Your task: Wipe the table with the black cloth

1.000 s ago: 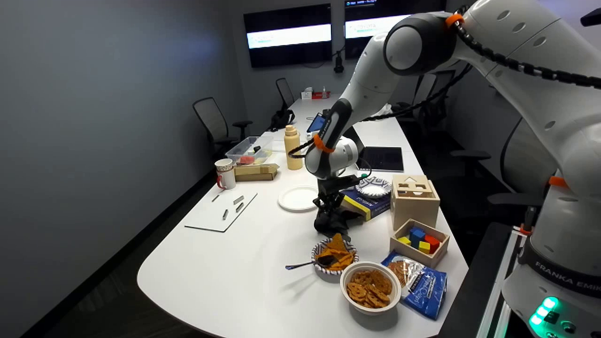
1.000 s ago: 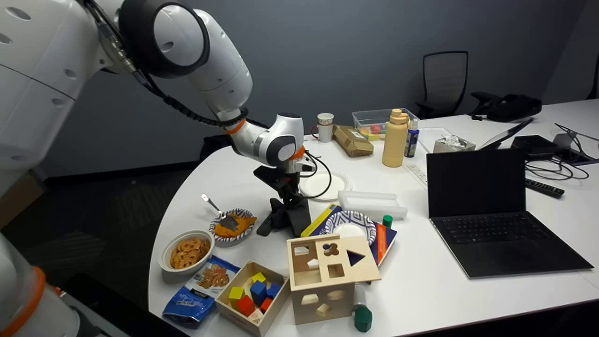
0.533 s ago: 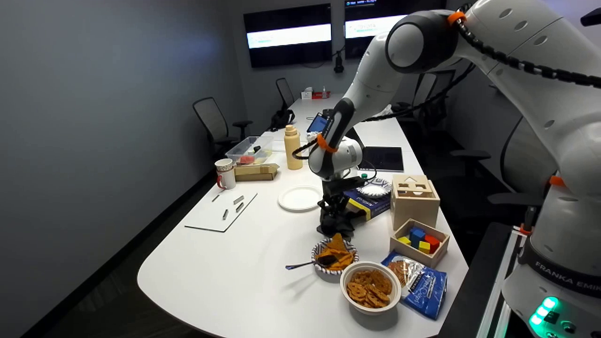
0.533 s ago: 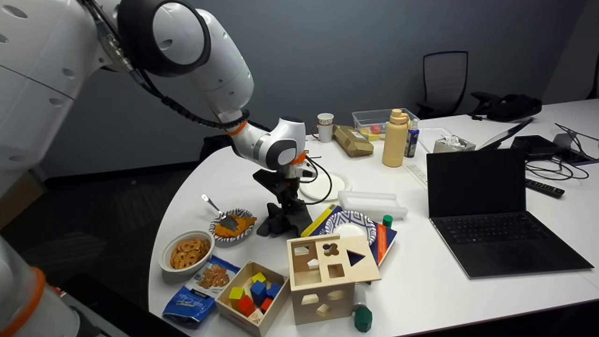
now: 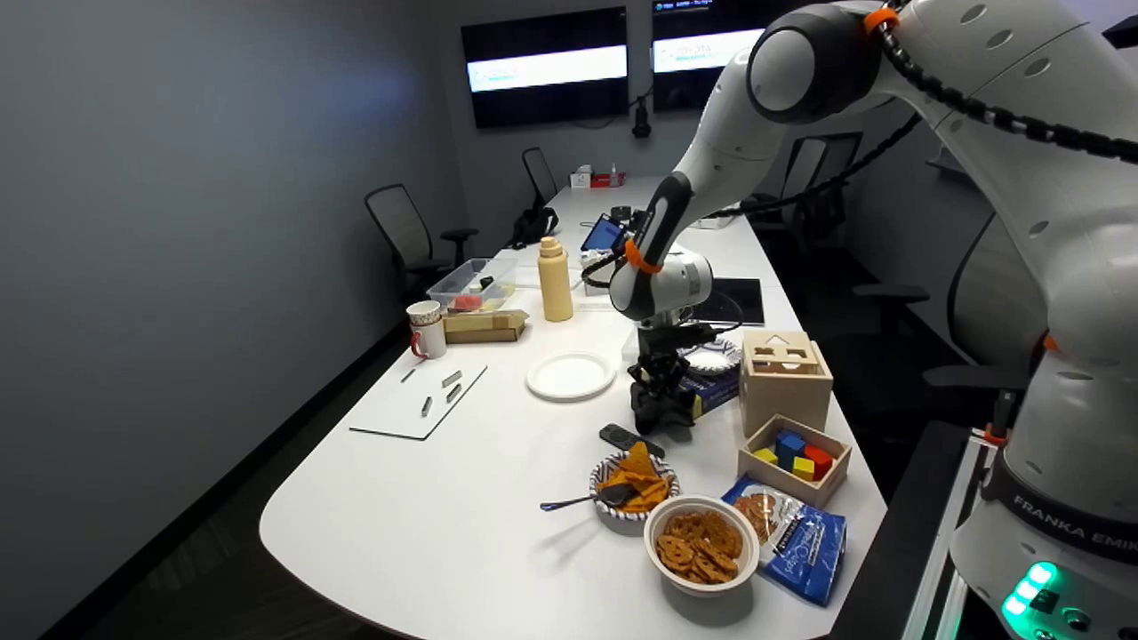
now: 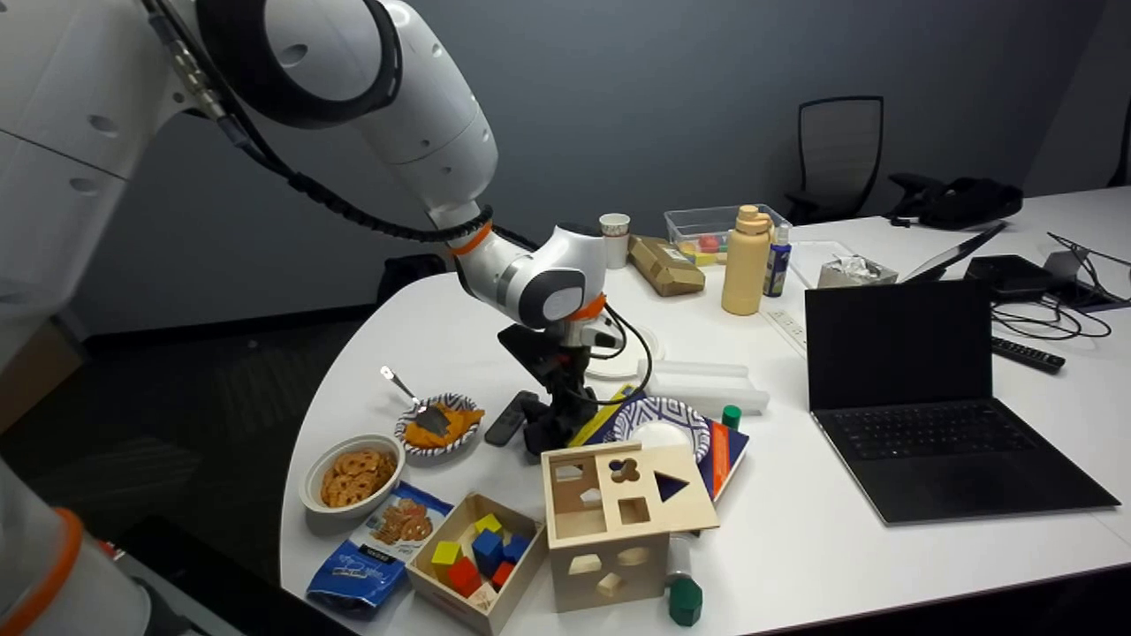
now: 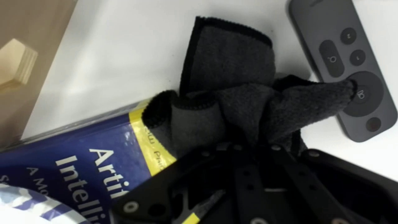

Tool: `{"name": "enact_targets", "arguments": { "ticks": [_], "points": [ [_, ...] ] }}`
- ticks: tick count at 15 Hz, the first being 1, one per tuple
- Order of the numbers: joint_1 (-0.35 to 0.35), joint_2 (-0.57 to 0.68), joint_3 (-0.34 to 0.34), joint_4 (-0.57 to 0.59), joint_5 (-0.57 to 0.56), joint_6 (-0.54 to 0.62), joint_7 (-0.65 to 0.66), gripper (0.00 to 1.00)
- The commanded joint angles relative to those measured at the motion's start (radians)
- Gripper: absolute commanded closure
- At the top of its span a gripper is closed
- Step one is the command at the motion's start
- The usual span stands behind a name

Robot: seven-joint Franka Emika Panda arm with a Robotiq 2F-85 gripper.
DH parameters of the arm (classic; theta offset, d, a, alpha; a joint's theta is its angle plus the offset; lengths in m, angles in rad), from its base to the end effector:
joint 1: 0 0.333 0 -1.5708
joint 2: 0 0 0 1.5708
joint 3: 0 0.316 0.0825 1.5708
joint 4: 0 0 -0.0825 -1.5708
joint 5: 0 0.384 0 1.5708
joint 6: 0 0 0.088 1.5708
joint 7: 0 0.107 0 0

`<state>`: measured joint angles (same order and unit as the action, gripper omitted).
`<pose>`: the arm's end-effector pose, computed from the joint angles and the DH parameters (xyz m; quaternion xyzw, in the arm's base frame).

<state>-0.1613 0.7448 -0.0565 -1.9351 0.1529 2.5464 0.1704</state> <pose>0.5783 -0.1307 0.0853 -0.9657 0.2507 0.0645 0.0205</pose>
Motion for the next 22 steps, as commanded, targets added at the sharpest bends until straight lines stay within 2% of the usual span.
{"name": "enact_targets", "arguments": {
  "ticks": [1,6,8,12,17,22],
  "points": [
    [-0.008,0.003,0.032,0.032,0.046,-0.034,-0.025,0.98],
    [-0.009,-0.039,0.087,-0.012,0.077,-0.082,-0.065,0.98],
    [-0.008,-0.08,0.082,-0.066,0.079,-0.107,-0.072,0.98],
    [0.019,-0.163,0.028,-0.193,0.062,-0.126,-0.017,0.98],
    [0.023,-0.201,-0.026,-0.265,0.053,-0.029,-0.013,0.98],
    [0.016,-0.152,0.005,-0.22,0.073,0.025,-0.031,0.98]
  ]
}}
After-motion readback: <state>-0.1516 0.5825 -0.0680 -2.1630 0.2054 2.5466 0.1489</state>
